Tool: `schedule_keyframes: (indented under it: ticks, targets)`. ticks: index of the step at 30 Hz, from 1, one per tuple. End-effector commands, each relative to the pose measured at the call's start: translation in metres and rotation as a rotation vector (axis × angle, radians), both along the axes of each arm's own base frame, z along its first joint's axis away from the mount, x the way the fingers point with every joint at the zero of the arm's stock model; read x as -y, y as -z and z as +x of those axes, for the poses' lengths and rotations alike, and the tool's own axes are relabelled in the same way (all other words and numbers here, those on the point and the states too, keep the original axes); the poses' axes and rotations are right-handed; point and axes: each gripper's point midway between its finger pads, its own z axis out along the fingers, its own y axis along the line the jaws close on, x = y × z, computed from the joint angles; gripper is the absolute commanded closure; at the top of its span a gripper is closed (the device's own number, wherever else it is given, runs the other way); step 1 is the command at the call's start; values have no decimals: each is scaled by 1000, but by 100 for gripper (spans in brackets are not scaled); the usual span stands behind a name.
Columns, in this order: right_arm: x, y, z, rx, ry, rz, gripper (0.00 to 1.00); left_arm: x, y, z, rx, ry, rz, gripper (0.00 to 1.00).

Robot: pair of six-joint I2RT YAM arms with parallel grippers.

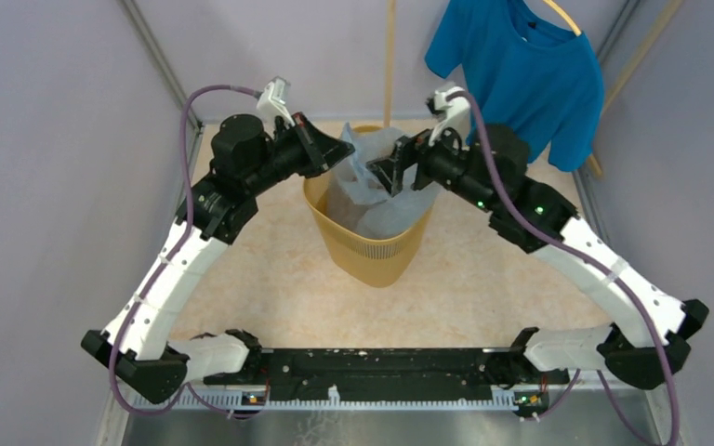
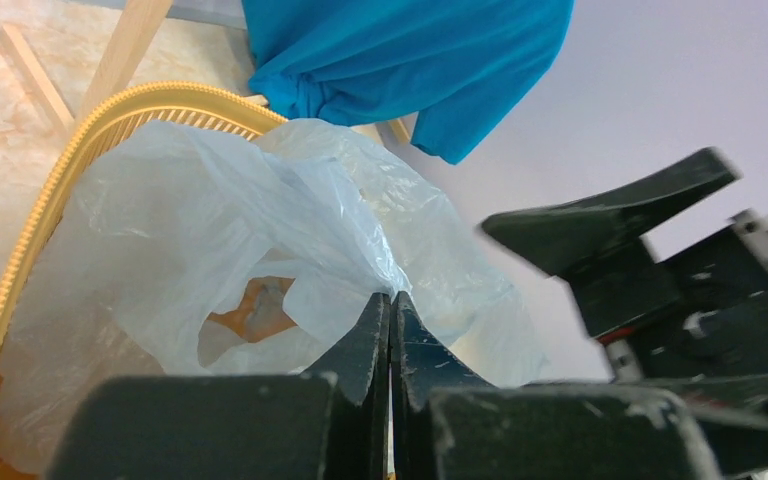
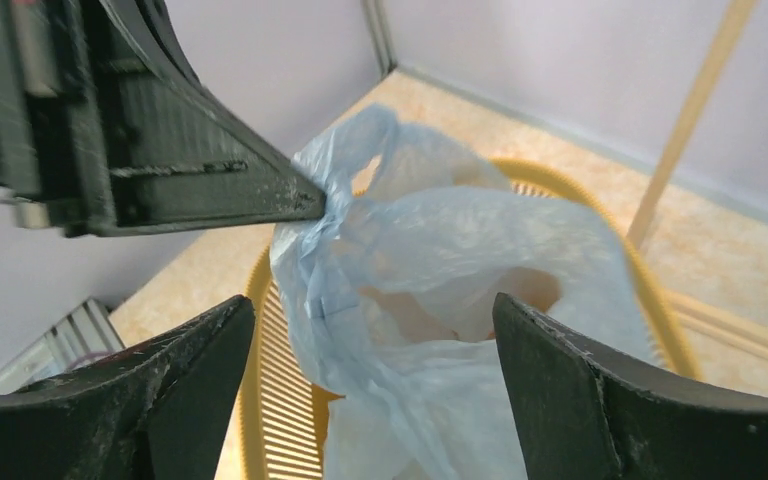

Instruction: Put the trash bags into the trash bin

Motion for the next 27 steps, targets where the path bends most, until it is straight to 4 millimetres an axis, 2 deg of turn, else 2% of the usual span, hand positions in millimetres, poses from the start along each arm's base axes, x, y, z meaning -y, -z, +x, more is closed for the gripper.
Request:
schedule_keyframes:
  ticks: [1, 3, 5, 6, 9, 12, 14, 19, 24, 27]
  targets:
    - [37, -39, -9, 100, 97, 56, 11, -6, -25, -19, 130, 67, -51, 100]
    - [35, -32, -6, 105, 95, 17, 23, -8, -26, -23, 133, 67, -63, 100]
    - [22, -28, -9, 108, 23, -22, 36, -9, -26, -25, 136, 69, -67, 100]
    - [15, -27, -12, 118, -27, -41, 39, -9, -27, -25, 136, 69, -67, 100]
    - [-8, -17, -28, 144, -187, -92, 38, -10, -30, -25, 141, 70, -67, 100]
    - [-21, -7, -37, 188, -264, -147, 36, -8, -33, -27, 143, 79, -69, 100]
    - [-24, 1, -32, 189, -252, -176, 37, -8, -34, -27, 142, 84, -68, 100]
    - [-19, 12, -17, 189, -175, -212, 56, -10, -33, -28, 147, 83, -59, 100]
    - [-17, 8, -14, 190, -138, -162, 81, -18, -33, -28, 173, 49, -10, 100]
    - [-16, 4, -17, 193, -137, -128, 85, -27, -31, -27, 188, 9, 29, 100]
